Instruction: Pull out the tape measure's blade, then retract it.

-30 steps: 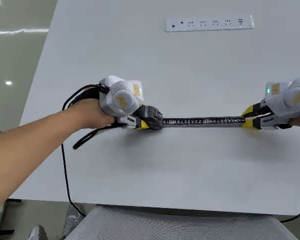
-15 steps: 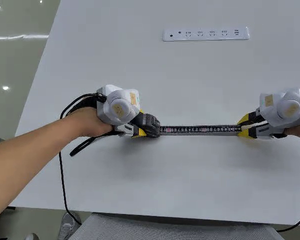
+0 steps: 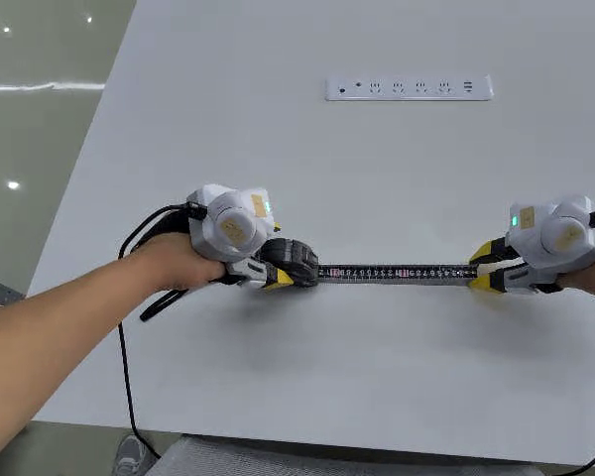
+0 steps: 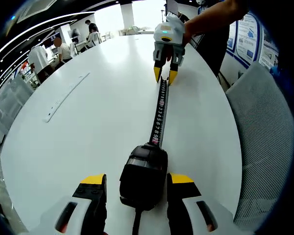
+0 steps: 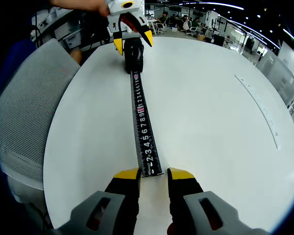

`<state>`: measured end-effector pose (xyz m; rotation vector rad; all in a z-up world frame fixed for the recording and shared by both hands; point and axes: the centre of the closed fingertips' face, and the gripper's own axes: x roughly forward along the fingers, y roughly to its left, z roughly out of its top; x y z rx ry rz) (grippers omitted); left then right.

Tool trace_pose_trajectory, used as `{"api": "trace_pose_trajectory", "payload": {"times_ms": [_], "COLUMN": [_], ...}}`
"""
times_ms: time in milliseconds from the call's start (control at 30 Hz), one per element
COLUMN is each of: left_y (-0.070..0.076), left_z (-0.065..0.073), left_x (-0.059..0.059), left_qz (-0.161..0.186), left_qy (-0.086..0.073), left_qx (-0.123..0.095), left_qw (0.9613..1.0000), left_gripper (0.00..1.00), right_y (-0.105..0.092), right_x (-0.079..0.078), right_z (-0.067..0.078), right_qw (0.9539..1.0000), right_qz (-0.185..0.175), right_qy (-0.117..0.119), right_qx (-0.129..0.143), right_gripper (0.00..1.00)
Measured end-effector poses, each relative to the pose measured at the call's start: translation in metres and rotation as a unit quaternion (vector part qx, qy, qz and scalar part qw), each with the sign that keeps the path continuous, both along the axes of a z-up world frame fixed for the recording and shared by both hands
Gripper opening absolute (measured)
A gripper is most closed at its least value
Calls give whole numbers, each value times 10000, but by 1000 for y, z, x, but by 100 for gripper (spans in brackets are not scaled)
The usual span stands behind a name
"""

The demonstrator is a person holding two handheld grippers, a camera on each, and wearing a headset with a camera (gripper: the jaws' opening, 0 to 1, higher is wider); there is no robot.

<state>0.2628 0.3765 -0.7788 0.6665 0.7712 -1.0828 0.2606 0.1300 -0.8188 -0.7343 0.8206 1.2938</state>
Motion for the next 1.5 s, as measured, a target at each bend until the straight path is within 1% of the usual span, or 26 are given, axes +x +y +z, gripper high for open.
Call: {"api": "trace_pose_trajectory", "payload": {"times_ms": [67, 167, 200, 233, 267, 333, 433, 467, 500, 567, 633, 667, 733, 800, 833, 900, 933, 1000, 1033, 1100, 1200, 1267, 1333, 1367, 1467, 1500], "left_y": [4, 9, 11, 13, 15, 17, 24, 26, 27, 31, 33, 34, 36, 37, 38, 41, 42, 45, 47, 49, 55, 59, 62, 65, 70, 71], "left_z": [0, 3, 3, 4, 7, 8, 7, 7, 8, 10, 12, 14, 17, 21, 21, 23, 24, 24, 25, 26, 26, 29, 31, 33, 37, 39], "left_x": [0, 0, -1, -1, -1, -3, -7, -8, -9, -11, -13, -14, -18, -21, -23, -27, -31, -36, -40, -45, -55, -59, -64, -66, -73, -74], "left_qz": [162, 425, 579, 643, 755, 881, 1000, 1047, 1079, 1241, 1400, 1465, 1572, 1666, 1714, 1852, 1920, 2017, 2083, 2156, 2259, 2411, 2474, 2569, 2678, 2719], "left_qy": [43, 90, 152, 135, 137, 158, 177, 199, 206, 196, 202, 198, 231, 206, 210, 248, 302, 330, 343, 353, 373, 359, 391, 381, 370, 355], "left_qx": [-61, -190, -244, -274, -345, -406, -425, -447, -462, -516, -596, -628, -662, -739, -746, -769, -776, -757, -772, -798, -810, -850, -887, -904, -918, -927], "left_qw": [9998, 9989, 9979, 9975, 9965, 9952, 9939, 9933, 9929, 9907, 9882, 9870, 9851, 9830, 9822, 9794, 9779, 9760, 9744, 9726, 9701, 9661, 9640, 9615, 9584, 9572], "left_gripper": [50, 51, 53, 54, 54, 55, 57, 57, 58, 59, 61, 61, 62, 64, 64, 65, 65, 68, 69, 72, 74, 77, 79, 79, 81, 81], "right_y": [0, -1, -2, -2, -2, -2, -4, -4, -4, -5, -7, -7, -7, -7, -7, -8, -8, -8, -8, -8, -11, -12, -14, -14, -15, -15], "right_x": [1, 1, 0, 0, -1, 0, 0, 0, -1, -2, -4, -5, -10, -15, -18, -22, -26, -30, -33, -38, -46, -51, -54, -56, -62, -63], "right_z": [0, 0, 0, 1, 3, 6, 10, 12, 14, 18, 21, 22, 26, 30, 31, 34, 36, 40, 42, 45, 52, 56, 58, 61, 67, 68], "right_qw": [10000, 9999, 9999, 9999, 9997, 9994, 9984, 9968, 9960, 9956, 9926, 9921, 9916, 9889, 9883, 9858, 9848, 9828, 9815, 9805, 9773, 9750, 9730, 9718, 9682, 9678], "right_qz": [-29, -104, -119, -143, -238, -352, -562, -780, -860, -914, -1186, -1223, -1259, -1444, -1480, -1634, -1691, -1789, -1849, -1896, -2041, -2139, -2218, -2266, -2400, -2414], "right_qy": [-24, -14, -20, -20, 4, 9, 33, 100, 124, 80, 145, 144, 126, 170, 192, 222, 234, 266, 272, 276, 263, 267, 264, 256, 226, 214], "right_qx": [-17, -43, -61, -57, -4, 41, 99, 162, 207, 212, 222, 234, 253, 296, 305, 331, 336, 384, 412, 444, 506, 544, 580, 602, 667, 689], "right_gripper": [20, 23, 23, 23, 24, 24, 26, 27, 29, 31, 34, 36, 38, 40, 42, 46, 47, 50, 51, 53, 55, 56, 59, 59, 63, 64]}}
